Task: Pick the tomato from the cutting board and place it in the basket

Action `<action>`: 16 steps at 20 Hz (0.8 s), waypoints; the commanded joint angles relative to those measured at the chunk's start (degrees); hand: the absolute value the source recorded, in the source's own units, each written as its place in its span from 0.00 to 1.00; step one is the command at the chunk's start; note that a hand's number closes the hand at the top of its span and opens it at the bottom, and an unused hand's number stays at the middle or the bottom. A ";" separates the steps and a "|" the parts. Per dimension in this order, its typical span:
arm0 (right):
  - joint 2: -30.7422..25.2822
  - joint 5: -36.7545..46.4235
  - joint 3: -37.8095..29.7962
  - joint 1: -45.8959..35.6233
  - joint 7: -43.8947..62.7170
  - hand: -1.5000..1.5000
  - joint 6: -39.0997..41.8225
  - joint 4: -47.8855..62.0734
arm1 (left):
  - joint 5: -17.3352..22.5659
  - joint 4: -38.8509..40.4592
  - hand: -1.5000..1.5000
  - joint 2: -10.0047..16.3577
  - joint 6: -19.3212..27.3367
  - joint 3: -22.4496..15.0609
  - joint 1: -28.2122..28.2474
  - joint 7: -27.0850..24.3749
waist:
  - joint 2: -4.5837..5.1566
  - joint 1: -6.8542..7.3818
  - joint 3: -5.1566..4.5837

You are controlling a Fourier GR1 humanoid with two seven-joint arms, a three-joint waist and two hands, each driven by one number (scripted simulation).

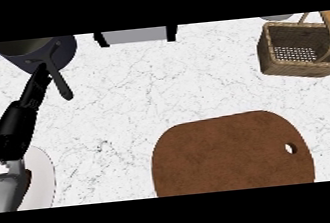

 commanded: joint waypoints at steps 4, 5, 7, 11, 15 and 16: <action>-9.66 -9.35 -7.89 -11.79 -12.22 1.00 10.50 15.07 | 0.11 0.91 0.50 -0.27 -1.03 -0.60 -2.57 0.43 | 0.45 2.31 -0.36; -10.37 -9.30 -7.06 -13.00 -13.64 1.00 12.38 17.49 | -1.38 1.60 0.50 -1.12 -0.19 -1.70 -2.17 -0.54 | 0.53 2.44 -0.40; -13.12 -9.02 -5.31 -17.12 -14.08 1.00 16.16 20.16 | -1.29 1.17 0.50 -1.05 -0.65 -1.90 -2.86 0.24 | 0.42 3.04 -0.46; -14.20 -9.18 -1.78 -27.61 -9.18 1.00 20.96 24.16 | -1.15 2.22 0.50 -1.05 -1.39 -2.01 -7.02 2.98 | 0.55 3.95 -0.61; -15.38 -7.46 2.34 -35.34 -5.57 1.00 25.34 26.64 | -1.66 2.35 0.50 -2.25 -1.01 -2.65 -4.85 0.47 | 0.50 4.18 -0.70; -13.42 -7.49 4.23 -38.61 -1.92 1.00 26.16 24.96 | -1.40 1.52 0.50 -1.57 -1.52 -2.15 -3.26 0.18 | 0.00 3.68 -0.76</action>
